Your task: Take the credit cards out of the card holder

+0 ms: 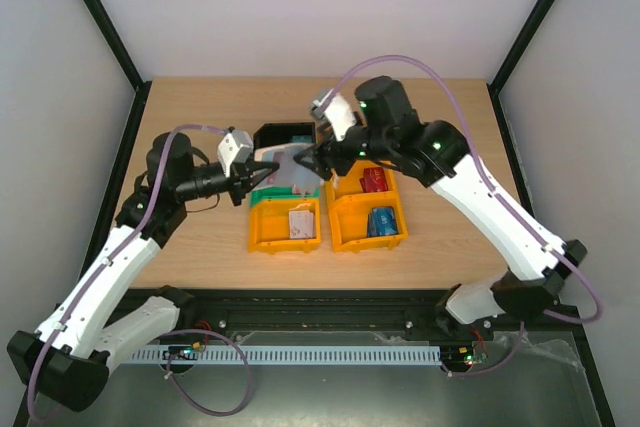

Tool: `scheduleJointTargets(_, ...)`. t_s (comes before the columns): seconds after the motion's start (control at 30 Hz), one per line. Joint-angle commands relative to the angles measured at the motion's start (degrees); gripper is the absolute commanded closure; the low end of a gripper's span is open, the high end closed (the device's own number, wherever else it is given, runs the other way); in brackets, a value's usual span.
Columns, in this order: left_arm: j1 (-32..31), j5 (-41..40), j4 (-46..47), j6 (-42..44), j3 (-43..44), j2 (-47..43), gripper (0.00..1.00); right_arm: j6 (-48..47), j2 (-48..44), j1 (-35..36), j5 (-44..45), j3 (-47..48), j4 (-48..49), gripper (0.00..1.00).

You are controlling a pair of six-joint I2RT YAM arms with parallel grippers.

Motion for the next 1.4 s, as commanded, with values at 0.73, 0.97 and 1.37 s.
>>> scheduleJointTargets(0.73,-1.3,-18.0,22.8,-22.9,-5.6,-4.0,0.98,35.8,2.1,2.2,3.0,-13.6,38.7,0.20)
scheduleJointTargets(0.97,-1.2,-15.7,23.0,-23.7,-5.5,-4.0,0.98,33.0,3.0,2.1,4.7,-10.9,34.9,0.85)
scheduleJointTargets(1.37,-0.6,-12.4,24.0,-27.2,-5.6,-4.2,0.98,30.6,-5.6,-10.3,10.5,-16.2,26.9,0.59)
